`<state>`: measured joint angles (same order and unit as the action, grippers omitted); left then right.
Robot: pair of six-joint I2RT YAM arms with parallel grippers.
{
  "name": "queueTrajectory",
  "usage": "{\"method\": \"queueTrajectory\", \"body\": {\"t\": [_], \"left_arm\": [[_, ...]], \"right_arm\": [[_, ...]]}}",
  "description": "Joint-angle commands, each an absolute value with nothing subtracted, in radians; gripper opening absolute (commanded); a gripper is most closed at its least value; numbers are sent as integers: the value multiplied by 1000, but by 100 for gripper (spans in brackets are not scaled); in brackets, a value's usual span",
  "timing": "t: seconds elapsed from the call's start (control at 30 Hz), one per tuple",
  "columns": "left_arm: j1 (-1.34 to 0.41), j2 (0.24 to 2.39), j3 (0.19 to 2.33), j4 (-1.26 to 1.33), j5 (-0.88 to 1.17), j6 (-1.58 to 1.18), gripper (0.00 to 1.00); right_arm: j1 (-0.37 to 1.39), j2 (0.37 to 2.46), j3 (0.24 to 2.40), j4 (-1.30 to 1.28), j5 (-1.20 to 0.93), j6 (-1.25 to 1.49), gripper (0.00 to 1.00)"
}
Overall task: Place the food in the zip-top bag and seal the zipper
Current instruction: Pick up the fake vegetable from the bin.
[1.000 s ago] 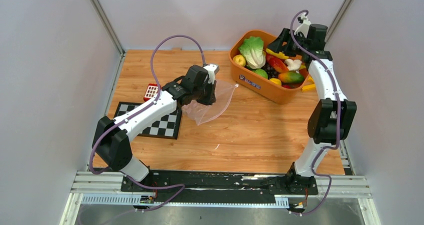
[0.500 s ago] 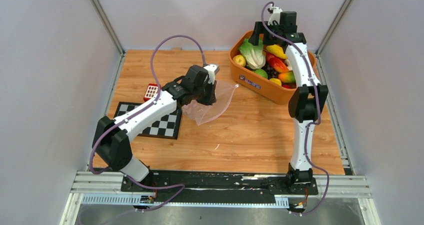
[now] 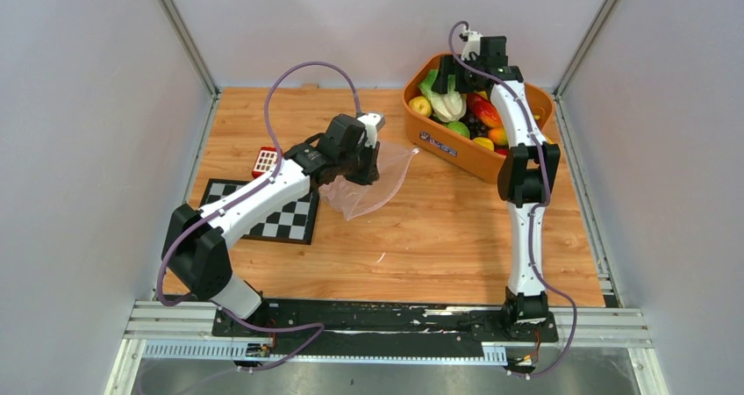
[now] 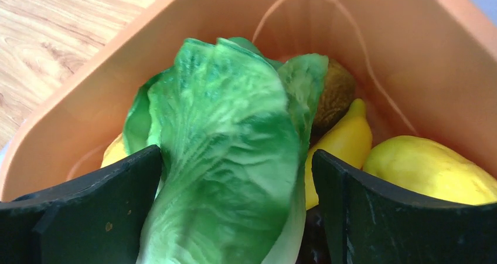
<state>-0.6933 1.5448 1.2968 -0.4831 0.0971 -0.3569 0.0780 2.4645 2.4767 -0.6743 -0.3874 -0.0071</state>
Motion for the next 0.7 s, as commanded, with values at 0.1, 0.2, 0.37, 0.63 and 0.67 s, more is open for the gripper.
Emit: {"method": "queueTrajectory", "body": {"t": [0.1,0.2,0.37,0.63,0.67], "left_arm": [[-692,1523,1323,-476,107,-351,0],[-692,1519,1322,-480,105,-351,0],[-692,1513,1322,-479,105,-349,0],[-692,1507,1315,-479,105,-351,0],[-693,1506,1314,-477,104,-351,0]], "right_arm": [[98,2488,2506,-694,-458,-28,95],[96,2449,2454,-667,-441,15,72],[84,2303,2305,-542,-453,90,35],[44,2122,2133,-430,-461,180,25],[36,2094,2101,-405,-464,193,23]]}}
